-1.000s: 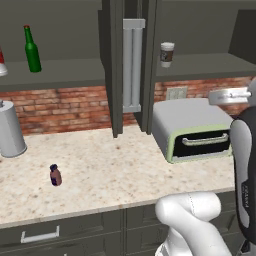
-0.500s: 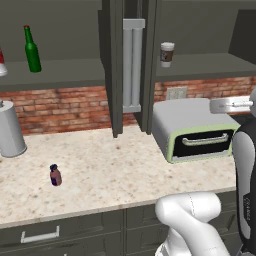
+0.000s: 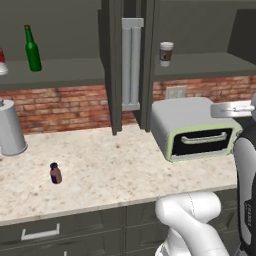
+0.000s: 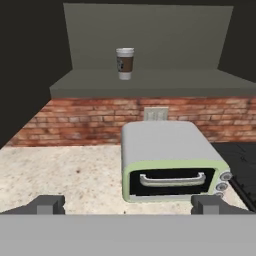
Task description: Sort all alcoholic drinks to one cabinet, and non-alcoholic drinks to the other.
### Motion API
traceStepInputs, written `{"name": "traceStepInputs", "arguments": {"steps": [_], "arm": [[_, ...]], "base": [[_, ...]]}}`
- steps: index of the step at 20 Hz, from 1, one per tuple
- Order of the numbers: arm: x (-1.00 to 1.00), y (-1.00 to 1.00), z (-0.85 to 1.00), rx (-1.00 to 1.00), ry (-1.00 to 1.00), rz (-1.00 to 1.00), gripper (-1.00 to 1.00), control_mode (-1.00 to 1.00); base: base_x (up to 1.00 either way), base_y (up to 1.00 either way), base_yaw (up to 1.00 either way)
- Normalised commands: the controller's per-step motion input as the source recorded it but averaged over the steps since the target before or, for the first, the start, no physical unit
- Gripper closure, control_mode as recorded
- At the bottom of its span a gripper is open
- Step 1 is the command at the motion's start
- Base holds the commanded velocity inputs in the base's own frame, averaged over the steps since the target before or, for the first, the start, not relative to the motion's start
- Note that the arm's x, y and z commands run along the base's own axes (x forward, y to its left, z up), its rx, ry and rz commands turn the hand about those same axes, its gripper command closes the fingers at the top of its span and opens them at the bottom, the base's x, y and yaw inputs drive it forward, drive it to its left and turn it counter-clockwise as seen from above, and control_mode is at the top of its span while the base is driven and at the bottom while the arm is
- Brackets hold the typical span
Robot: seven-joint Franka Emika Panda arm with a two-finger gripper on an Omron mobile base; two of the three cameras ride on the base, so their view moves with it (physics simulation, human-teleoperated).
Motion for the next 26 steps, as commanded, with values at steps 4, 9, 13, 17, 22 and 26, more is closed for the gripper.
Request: {"name": "traceStepInputs", "arguments": {"steps": [4,9,13,17,22,26], "arm": [[0.0,0.0,0.0,0.0,0.0,0.0,-1.0,1.0],[0.0,0.0,0.0,0.0,0.0,0.0,-1.0,1.0],[0.0,0.0,0.0,0.0,0.0,0.0,-1.0,1.0],[0.0,0.0,0.0,0.0,0.0,0.0,-1.0,1.0],[0.0,0.0,0.0,0.0,0.0,0.0,-1.0,1.0],[0.0,0.0,0.0,0.0,0.0,0.0,-1.0,1.0]], "base": [[-0.56,0.0,-0.01],[-0.62,0.0,-0.02],[-0.72,0.0,-0.02],[-0.66,0.07,-0.03],[-0.41,0.41,-0.02],[-0.22,0.65,0.0]]}}
